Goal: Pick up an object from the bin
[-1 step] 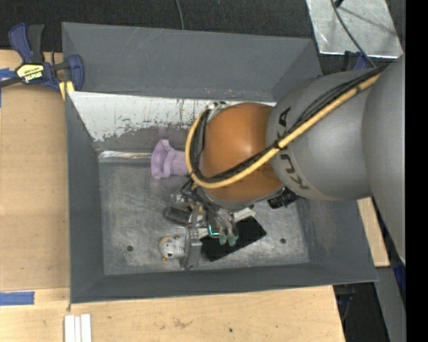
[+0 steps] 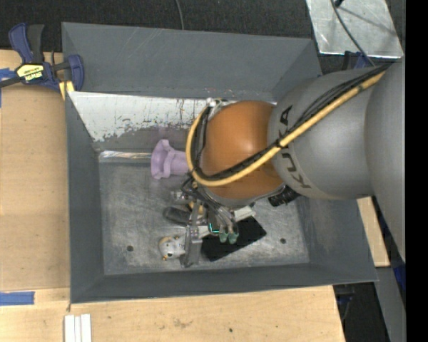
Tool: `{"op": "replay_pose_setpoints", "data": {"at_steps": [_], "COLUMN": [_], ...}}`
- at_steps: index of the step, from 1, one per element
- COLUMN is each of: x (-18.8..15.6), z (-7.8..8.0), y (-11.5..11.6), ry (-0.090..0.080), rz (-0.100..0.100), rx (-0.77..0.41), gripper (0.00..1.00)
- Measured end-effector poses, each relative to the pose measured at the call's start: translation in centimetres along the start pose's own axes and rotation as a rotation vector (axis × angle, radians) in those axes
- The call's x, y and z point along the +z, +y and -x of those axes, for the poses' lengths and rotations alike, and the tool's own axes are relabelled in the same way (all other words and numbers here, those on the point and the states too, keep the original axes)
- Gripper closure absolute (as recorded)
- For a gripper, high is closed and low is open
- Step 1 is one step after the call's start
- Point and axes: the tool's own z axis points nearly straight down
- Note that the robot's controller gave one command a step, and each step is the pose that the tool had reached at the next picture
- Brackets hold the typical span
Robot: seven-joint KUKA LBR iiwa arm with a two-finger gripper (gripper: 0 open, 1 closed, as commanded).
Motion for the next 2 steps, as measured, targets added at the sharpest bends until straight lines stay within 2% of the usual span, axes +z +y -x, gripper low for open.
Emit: {"op": "replay_pose_setpoints", "data": {"at_steps": [1, 2], "x": [6.33, 6.33], "z": [0.05, 0.06], "y": [-2.75, -2.75], "ry": [-0.026, -0.026], "rz": [0.011, 0.011], "rx": [-0.214, -0.214], "gripper": [1.00, 1.00]}}
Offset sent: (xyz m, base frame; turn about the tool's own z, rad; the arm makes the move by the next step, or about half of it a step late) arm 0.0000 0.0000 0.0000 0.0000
